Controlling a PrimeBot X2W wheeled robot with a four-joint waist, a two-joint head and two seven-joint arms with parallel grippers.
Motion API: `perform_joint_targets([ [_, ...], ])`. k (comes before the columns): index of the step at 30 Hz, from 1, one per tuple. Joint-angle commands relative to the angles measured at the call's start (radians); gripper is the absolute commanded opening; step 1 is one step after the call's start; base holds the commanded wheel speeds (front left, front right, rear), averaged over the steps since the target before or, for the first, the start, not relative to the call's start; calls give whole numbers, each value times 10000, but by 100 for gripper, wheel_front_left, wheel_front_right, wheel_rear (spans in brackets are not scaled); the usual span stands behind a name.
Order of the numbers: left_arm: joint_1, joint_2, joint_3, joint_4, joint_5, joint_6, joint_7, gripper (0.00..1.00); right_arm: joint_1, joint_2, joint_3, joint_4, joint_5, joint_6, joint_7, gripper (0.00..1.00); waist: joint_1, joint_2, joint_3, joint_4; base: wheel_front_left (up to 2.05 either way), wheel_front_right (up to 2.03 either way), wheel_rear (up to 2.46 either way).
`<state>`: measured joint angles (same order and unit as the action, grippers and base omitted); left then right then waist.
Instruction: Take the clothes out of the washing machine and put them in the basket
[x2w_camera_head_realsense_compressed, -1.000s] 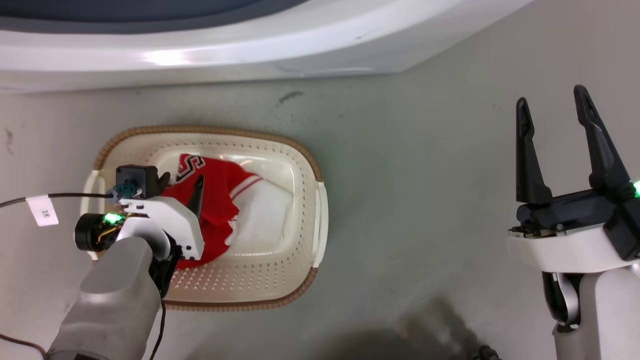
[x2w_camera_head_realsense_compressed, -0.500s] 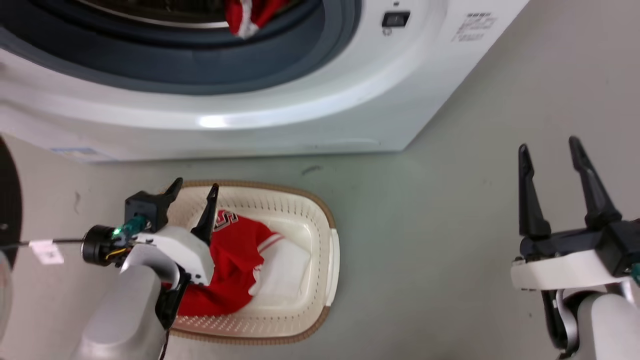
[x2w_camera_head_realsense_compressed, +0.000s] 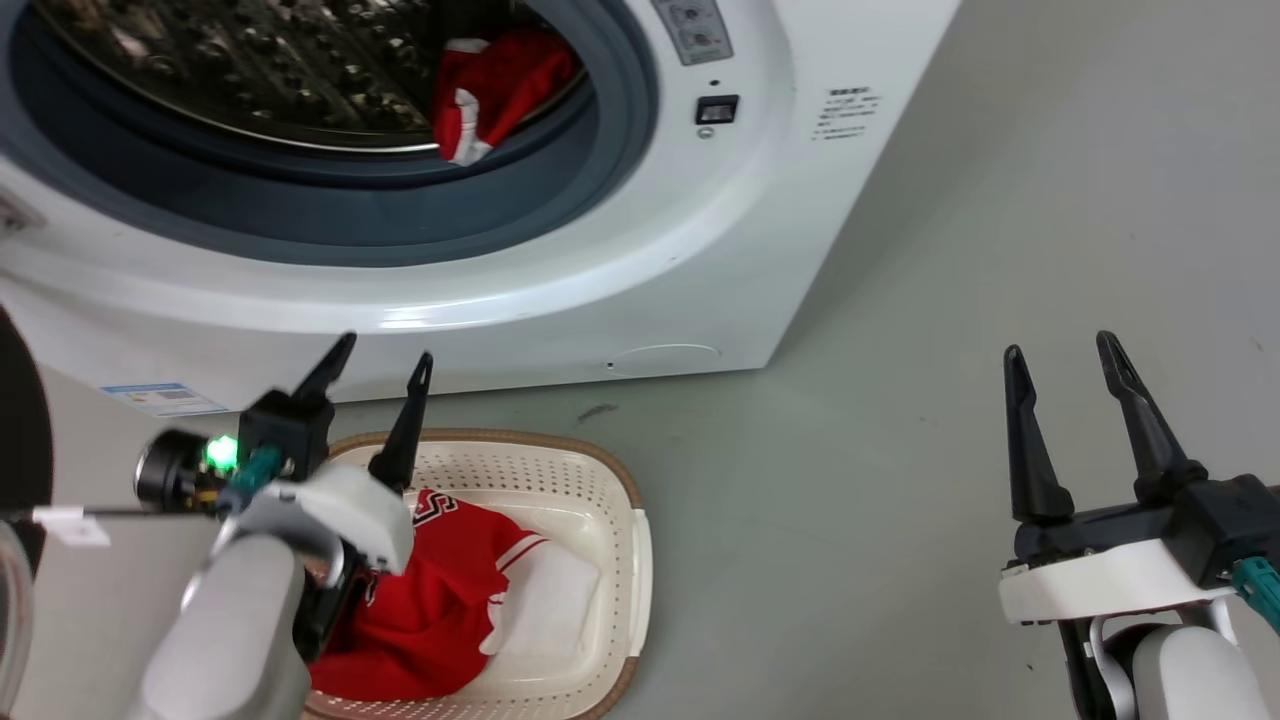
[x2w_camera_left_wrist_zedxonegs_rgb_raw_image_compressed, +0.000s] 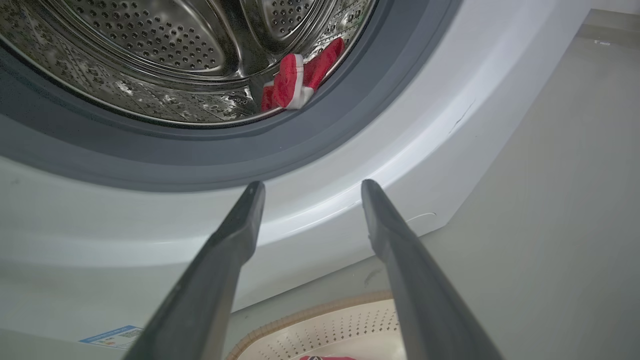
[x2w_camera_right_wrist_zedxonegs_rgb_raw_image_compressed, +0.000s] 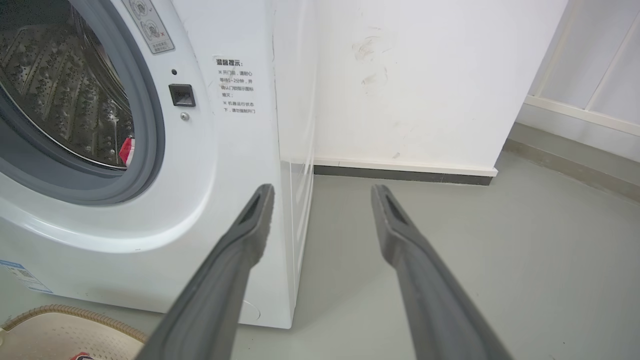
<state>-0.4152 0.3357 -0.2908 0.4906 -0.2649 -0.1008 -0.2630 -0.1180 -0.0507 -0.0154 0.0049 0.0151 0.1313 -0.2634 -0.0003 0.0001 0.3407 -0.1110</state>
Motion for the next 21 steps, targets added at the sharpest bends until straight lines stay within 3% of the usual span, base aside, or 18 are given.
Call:
perform_joint_targets([
  [1,-350,98,-107,4,141,-26,55,100,77,11,49,-7,65,-9,-21,100,3,-1,86,-178,0,0,0],
  [10,-2923,562,378,182,-720,-152,2572,100,-215,11,220,-154,550,-10,-21,100,3,-1,1089,-1397,0,0,0],
  [21,-7342,2028,563,1800,-1118,-171,6819,100,-466,22,954,-213,1385,-10,-20,100,3,-1,2859,-2937,0,0,0],
])
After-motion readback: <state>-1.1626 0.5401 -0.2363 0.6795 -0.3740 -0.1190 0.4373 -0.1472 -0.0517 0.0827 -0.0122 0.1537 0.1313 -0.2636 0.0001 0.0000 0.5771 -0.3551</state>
